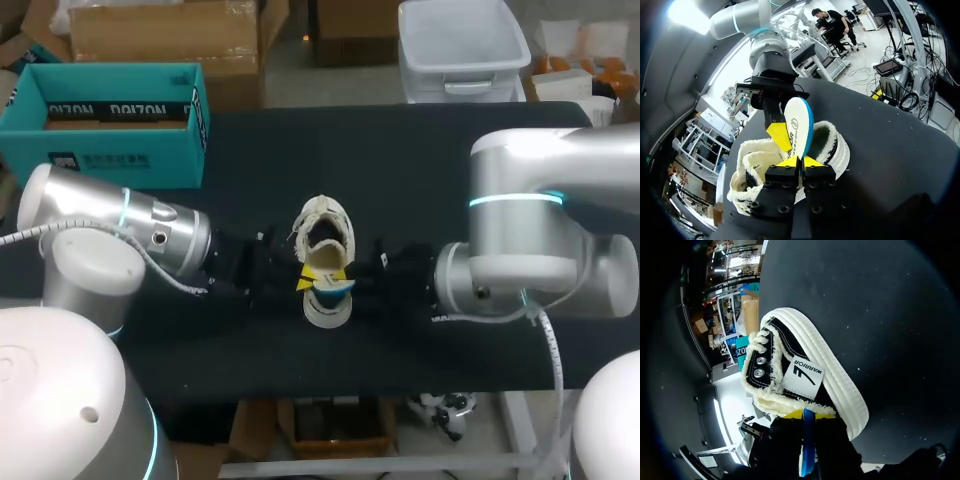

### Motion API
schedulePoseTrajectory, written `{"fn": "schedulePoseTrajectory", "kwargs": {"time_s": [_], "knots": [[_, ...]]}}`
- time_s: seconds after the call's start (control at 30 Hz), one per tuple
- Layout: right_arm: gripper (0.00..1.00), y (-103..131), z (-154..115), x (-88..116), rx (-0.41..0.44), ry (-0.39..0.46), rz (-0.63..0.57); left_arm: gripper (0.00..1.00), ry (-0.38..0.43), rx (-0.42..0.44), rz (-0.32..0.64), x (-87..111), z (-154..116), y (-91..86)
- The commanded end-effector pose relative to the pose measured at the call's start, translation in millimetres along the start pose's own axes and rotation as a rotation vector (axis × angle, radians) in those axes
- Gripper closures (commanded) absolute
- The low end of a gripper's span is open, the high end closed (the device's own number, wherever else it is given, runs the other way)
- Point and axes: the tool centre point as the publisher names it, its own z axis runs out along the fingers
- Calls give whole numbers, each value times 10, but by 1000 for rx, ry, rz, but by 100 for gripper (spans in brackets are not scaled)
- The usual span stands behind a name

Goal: Open the shoe tongue, take the insole out of the shoe, put the insole back into the shoe, and pack the shoe into the shoebox

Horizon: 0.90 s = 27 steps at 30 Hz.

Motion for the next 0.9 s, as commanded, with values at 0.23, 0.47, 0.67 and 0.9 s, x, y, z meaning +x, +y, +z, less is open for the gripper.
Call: {"fn": "schedulePoseTrajectory", "kwargs": {"time_s": [0.23,0.47,0.67,0.9], "knots": [[100,-98,29,8,-52,17,-6,64,18,61,53,37,128,-235],[100,-118,6,-6,-55,12,6,100,17,70,62,26,171,-277],[0,-218,-117,-5,-72,-6,27,100,21,56,64,39,159,-273],[64,-319,-228,46,-92,-18,29,100,19,47,55,53,143,-250]]}}
